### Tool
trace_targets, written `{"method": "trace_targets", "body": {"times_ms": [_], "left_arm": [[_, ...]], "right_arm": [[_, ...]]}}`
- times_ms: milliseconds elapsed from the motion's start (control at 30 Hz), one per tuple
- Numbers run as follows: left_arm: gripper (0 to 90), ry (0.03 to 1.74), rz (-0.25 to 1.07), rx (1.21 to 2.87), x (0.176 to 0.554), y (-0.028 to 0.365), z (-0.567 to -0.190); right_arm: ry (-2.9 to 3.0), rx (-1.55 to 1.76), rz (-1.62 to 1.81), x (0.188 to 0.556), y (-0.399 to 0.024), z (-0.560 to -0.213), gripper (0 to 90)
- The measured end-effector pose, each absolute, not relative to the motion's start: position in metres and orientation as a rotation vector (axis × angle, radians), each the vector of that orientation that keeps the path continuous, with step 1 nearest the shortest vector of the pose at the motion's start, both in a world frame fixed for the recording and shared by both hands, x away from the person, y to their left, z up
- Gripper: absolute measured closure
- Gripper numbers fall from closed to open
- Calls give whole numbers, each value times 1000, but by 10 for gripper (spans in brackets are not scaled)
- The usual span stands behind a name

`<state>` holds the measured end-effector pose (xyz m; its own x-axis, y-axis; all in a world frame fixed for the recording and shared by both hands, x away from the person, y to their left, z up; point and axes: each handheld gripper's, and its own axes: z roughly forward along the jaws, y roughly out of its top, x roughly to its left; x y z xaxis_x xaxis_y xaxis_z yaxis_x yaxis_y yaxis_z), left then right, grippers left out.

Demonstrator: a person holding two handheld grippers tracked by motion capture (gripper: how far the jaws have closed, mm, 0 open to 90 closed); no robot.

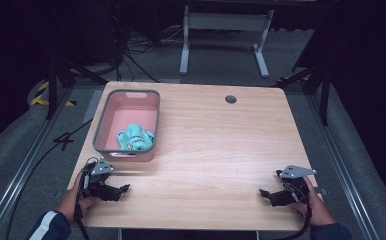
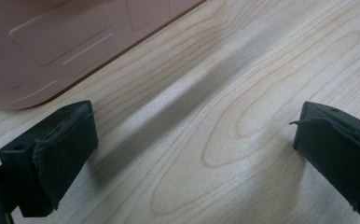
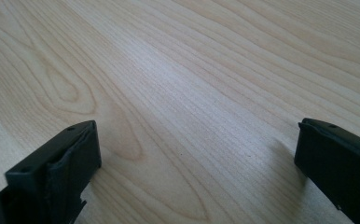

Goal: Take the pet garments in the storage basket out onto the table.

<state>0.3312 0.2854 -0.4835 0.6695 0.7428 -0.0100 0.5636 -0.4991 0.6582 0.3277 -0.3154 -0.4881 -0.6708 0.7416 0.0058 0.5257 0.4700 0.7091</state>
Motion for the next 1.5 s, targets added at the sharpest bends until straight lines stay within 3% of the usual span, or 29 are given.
{"method": "trace_targets", "body": {"times_ms": [467, 667, 767, 800, 1500], "left_arm": [[11, 977, 353, 2271, 330, 291, -481], [180, 986, 348, 2292, 328, 295, -474], [162, 999, 355, 2311, 326, 295, -472], [201, 984, 381, 2306, 324, 296, -469], [210, 952, 476, 2237, 313, 297, -437]], "right_arm": [[2419, 1077, 1009, 328, -315, -488, 5], [2418, 1078, 1009, 328, -315, -488, 5], [2418, 1080, 1010, 327, -315, -488, 5], [2417, 1079, 1009, 328, -315, -488, 5], [2418, 1078, 1009, 328, -315, -488, 5]]}}
